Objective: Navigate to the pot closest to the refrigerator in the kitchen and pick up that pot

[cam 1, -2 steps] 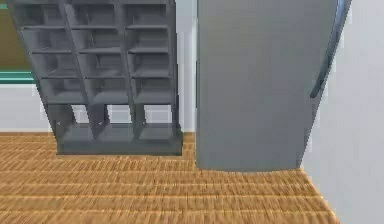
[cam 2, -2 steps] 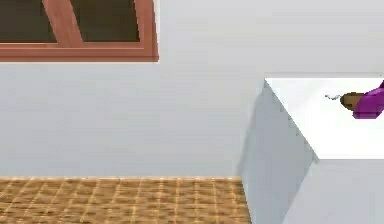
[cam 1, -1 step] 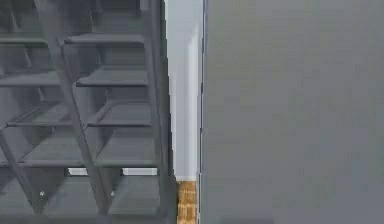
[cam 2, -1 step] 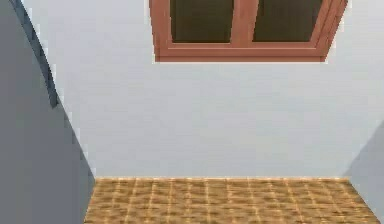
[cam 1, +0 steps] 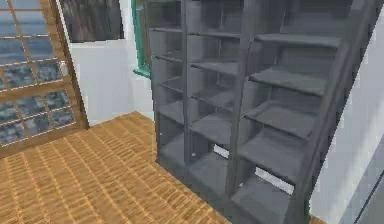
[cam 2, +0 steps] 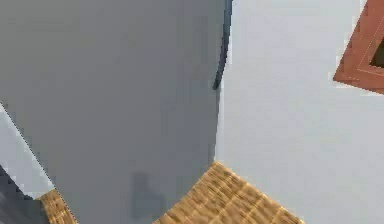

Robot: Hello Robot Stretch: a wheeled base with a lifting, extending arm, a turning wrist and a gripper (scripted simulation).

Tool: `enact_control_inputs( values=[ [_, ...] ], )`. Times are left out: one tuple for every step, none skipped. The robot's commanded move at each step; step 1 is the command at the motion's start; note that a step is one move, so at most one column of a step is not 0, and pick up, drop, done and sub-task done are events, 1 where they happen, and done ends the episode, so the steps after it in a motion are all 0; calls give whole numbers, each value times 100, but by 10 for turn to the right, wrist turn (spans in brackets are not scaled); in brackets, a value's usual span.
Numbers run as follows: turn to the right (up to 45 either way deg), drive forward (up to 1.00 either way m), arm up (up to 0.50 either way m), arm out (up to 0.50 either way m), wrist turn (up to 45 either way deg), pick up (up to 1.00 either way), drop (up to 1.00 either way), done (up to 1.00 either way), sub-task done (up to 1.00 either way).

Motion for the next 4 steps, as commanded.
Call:
enact_control_inputs(
  values=[
    [-450, 0, 0, 0, 0, 0, 0, 0, 0],
    [-450, 0, 0, 0, 0, 0, 0, 0, 0],
    [-360, 0, 0, 0, 0, 0, 0, 0, 0],
    [0, 100, 0, 0, 0, 0, 0, 0, 0]
  ],
)
